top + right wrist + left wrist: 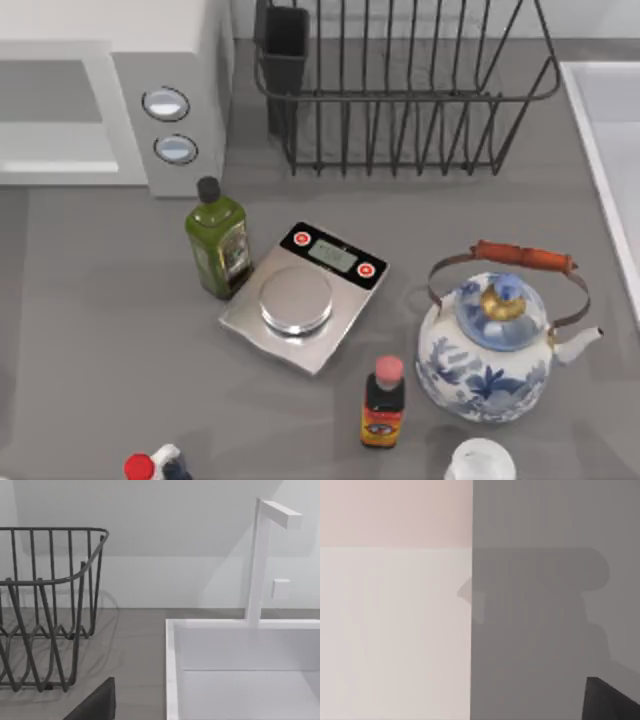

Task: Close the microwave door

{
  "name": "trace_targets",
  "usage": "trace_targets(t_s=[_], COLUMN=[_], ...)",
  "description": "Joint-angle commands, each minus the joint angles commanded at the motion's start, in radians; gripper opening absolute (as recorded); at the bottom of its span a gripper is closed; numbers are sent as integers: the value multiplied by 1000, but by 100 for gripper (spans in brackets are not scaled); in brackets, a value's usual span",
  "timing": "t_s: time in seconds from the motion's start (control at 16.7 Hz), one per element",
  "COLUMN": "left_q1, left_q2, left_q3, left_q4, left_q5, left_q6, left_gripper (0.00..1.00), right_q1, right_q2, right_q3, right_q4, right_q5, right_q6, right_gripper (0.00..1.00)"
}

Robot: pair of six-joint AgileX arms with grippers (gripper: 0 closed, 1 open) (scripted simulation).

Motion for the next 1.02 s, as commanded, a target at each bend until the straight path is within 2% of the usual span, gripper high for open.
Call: trace_targets(t_s=[0.3,0.72,1.02], left_q1=[-87,-104,-299], left_q2=[-160,-183,-387], left_q3=[-203,-229,-402], left_q4=[97,109,171], left_q5=[-43,-54,-161], left_q6=[-97,-120,-299], left_gripper=[0,0,0], right_q1=[0,0,0], right_q2=[0,0,0], right_q3=[0,0,0], right_q4=[0,0,0], right_q5=[0,0,0], right_q6=[0,0,0], right_gripper=[100,100,100])
